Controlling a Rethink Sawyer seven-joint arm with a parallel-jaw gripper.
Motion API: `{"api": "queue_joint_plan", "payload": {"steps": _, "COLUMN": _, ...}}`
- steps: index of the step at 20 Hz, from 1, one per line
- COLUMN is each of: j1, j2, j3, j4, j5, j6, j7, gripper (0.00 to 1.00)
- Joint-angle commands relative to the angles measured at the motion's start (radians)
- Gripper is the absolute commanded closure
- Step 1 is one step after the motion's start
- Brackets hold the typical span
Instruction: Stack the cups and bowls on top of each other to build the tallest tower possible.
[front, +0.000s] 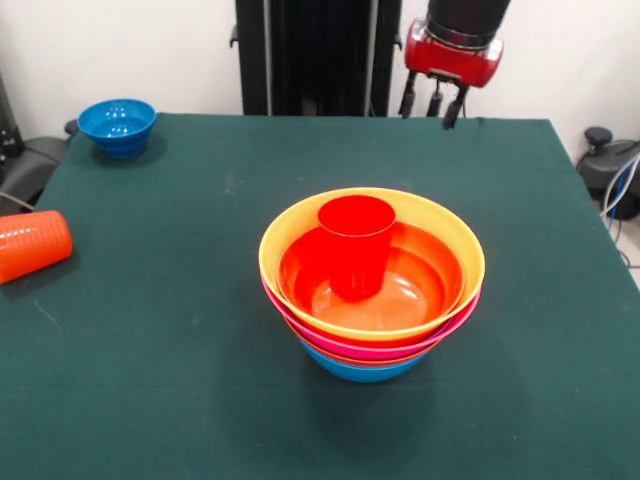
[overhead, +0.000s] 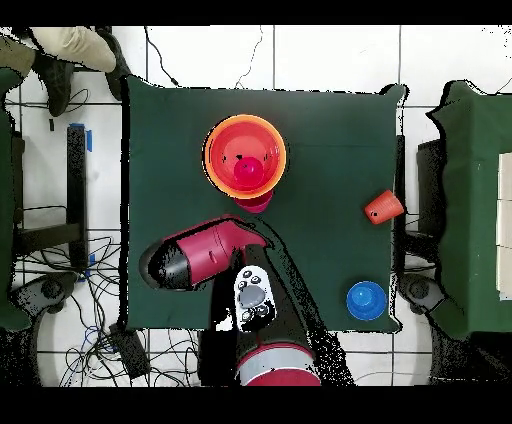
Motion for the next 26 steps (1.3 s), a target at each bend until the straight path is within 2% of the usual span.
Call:
{"api": "queue_joint_plan", "payload": {"steps": 1, "j1": 0.003, "j2": 0.08, "j3": -0.037, "j4": 0.054, "j5": -0.118, "j6": -0.005, "j7": -0.048, "gripper": 0.0}}
{"api": "queue_joint_plan", "payload": {"steps": 8, "j1": -0.1, "j2": 0.18, "j3": -0.122, "j4": 0.1, "j5": -0.288, "j6": -0.184, "j7": -0.05, "gripper": 0.0}}
{"api": "queue_joint_plan", "payload": {"steps": 13, "j1": -0.142, "j2": 0.221, "j3": -0.178, "j4": 0.098, "j5": -0.394, "j6": -0.273, "j7": -0.021, "gripper": 0.0}}
{"api": "queue_joint_plan", "payload": {"steps": 16, "j1": -0.203, "j2": 0.246, "j3": -0.176, "j4": 0.076, "j5": -0.434, "j6": -0.276, "j7": -0.069, "gripper": 0.0}}
{"api": "queue_joint_plan", "payload": {"steps": 22, "j1": -0.373, "j2": 0.269, "j3": -0.116, "j4": 0.011, "j5": -0.493, "j6": -0.199, "j7": -0.24, "gripper": 0.0}}
{"api": "queue_joint_plan", "payload": {"steps": 26, "j1": -0.444, "j2": 0.27, "j3": -0.074, "j4": -0.023, "j5": -0.515, "j6": -0.152, "j7": -0.306, "gripper": 0.0}}
